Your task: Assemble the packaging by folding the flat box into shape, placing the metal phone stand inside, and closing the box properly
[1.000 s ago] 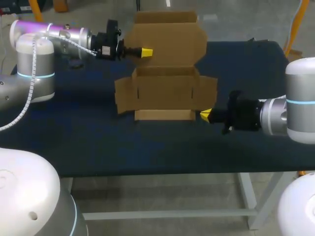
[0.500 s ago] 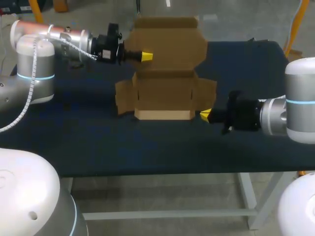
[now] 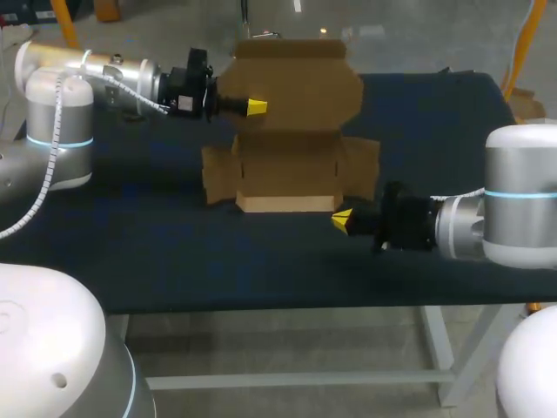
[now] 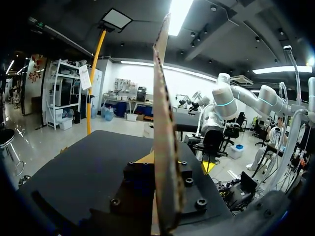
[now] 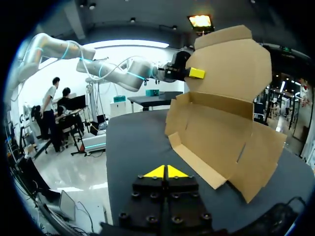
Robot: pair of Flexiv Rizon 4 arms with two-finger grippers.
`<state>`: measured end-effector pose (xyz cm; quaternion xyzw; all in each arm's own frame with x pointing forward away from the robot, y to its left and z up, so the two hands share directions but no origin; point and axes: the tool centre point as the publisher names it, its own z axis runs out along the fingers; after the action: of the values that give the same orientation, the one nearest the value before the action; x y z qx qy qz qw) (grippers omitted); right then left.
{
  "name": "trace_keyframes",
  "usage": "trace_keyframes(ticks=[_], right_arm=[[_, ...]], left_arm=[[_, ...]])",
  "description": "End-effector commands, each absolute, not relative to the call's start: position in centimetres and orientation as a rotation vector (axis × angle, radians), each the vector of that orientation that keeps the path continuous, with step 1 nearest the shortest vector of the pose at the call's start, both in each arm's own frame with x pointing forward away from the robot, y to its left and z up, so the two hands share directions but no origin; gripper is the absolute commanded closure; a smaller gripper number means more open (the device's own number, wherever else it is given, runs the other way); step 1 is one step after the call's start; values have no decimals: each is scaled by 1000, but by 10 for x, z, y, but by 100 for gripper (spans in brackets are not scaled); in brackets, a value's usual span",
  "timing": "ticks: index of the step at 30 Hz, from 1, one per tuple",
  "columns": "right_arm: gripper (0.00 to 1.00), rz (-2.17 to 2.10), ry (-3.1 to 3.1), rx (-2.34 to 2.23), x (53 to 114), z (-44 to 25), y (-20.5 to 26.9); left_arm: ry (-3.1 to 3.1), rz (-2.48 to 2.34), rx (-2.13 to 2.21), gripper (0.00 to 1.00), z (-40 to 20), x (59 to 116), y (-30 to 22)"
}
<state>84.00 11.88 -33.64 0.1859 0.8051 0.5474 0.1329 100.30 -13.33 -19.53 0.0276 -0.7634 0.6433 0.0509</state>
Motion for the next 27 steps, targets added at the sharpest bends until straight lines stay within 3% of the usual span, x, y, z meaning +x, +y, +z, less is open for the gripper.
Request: trace_keyframes(ticks=[1,27], right_arm=[[100,1610,2303,537,841,-342,123],[100,1535,2226,733,895,-381,183]], left_arm=[[-2322,1955,79,100,-197,1004,-131],[-2322,1955,79,100,-197,1004,-131]])
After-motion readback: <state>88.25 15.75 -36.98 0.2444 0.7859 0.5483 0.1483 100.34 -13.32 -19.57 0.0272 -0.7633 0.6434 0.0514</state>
